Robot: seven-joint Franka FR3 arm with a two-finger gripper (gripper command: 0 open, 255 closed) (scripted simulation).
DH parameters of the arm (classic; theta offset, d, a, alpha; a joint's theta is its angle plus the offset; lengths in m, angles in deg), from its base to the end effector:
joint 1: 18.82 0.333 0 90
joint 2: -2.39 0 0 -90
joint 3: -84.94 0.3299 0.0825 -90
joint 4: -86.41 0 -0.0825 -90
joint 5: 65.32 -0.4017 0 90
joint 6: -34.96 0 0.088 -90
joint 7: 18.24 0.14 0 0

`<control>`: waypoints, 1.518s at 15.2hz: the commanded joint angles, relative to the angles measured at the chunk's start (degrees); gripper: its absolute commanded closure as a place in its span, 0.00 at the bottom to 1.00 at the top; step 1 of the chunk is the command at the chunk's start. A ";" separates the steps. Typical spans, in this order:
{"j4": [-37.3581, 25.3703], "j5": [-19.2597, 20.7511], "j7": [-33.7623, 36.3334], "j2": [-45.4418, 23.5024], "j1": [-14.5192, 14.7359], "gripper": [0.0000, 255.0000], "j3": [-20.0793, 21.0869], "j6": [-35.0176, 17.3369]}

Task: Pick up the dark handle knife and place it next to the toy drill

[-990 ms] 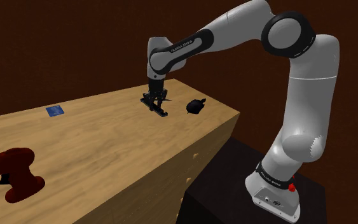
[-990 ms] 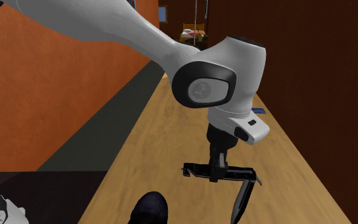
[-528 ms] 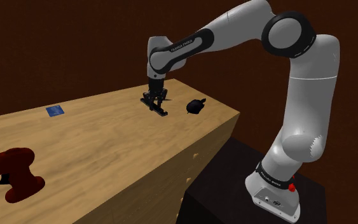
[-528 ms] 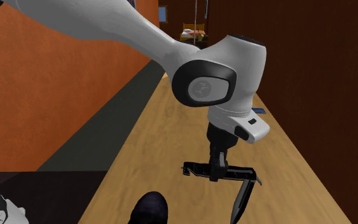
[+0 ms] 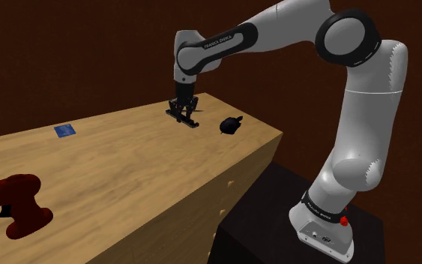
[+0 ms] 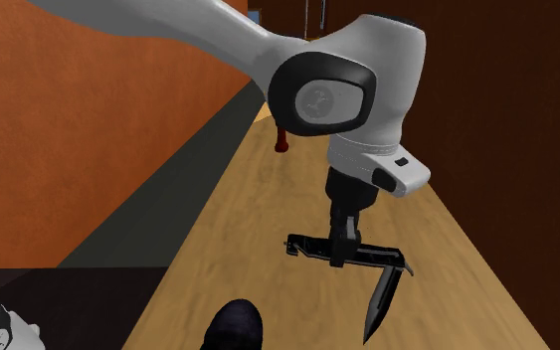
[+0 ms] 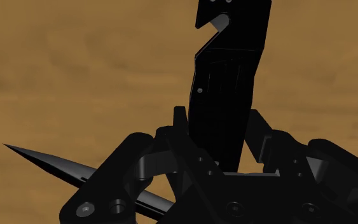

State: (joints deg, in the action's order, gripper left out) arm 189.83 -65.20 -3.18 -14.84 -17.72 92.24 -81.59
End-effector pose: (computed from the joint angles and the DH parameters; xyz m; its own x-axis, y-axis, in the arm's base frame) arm 0.6356 0.0895 0.3454 0.9901 -0.1183 -0.0761 -0.1199 -0.9926 -0.0166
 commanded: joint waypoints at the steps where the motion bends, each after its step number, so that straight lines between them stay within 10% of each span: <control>1: -0.72 -0.07 -0.05 0.59 -0.05 1.00 0.01 1.32; 23: -13.02 -0.49 0.06 4.09 -0.10 1.00 0.18 17.09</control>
State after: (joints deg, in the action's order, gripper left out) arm 177.74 -65.70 -3.20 -10.64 -17.87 92.39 -65.34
